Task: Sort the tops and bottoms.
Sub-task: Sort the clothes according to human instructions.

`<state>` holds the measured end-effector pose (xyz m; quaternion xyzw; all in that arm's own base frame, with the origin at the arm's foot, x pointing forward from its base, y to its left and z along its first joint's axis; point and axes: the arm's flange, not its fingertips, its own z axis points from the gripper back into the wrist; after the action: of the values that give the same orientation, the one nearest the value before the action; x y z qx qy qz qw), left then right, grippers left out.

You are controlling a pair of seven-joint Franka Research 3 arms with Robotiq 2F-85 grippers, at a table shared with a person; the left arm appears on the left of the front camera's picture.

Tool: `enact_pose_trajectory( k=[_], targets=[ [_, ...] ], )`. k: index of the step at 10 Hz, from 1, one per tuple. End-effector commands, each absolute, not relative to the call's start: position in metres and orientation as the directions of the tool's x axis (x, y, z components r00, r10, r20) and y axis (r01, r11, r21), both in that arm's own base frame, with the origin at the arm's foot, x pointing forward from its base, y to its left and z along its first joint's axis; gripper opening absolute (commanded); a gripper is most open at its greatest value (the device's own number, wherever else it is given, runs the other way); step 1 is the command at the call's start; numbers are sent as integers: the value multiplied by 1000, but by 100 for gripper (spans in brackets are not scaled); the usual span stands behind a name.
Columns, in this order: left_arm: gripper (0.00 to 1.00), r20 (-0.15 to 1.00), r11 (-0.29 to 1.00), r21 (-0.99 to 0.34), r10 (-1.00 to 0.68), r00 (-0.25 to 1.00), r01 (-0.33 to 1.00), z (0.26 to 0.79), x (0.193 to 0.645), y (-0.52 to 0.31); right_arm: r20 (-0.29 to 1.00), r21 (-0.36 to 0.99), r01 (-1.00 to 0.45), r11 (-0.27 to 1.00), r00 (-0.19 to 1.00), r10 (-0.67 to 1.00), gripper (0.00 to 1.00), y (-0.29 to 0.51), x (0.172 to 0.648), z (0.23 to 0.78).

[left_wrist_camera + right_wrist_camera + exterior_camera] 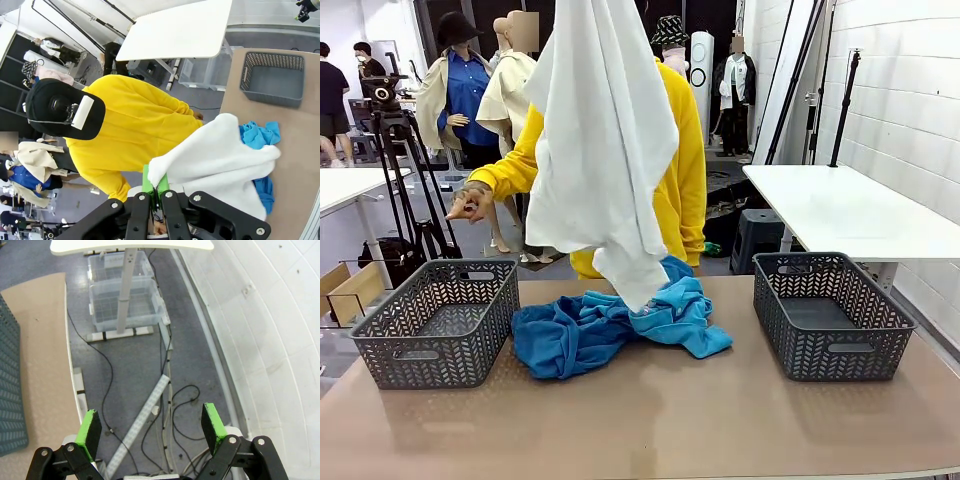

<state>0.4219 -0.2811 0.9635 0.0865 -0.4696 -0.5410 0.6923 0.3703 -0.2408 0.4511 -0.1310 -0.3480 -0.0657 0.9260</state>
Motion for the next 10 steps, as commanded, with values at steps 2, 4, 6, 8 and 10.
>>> enact_pose_trajectory(
  k=[2, 4, 6, 8, 10],
  targets=[
    [0, 561, 404, 636, -827, -34, 658, 970, 415, -278, 660, -195, 211, 958, 751, -31, 100, -242, 370, 450],
    [0, 561, 404, 636, -827, -34, 658, 970, 415, -278, 660, -195, 211, 958, 751, -31, 100, -242, 370, 450],
    [0, 561, 404, 636, -827, -34, 658, 970, 415, -278, 660, -195, 211, 958, 751, -31, 100, -242, 370, 450],
    [0, 561, 404, 636, -827, -34, 658, 970, 415, -278, 660, -195, 211, 958, 751, -31, 100, -242, 370, 450],
    [0, 561, 404, 636, -827, -34, 658, 970, 415, -278, 660, -195, 211, 958, 751, -31, 100, -242, 370, 450]
  ],
)
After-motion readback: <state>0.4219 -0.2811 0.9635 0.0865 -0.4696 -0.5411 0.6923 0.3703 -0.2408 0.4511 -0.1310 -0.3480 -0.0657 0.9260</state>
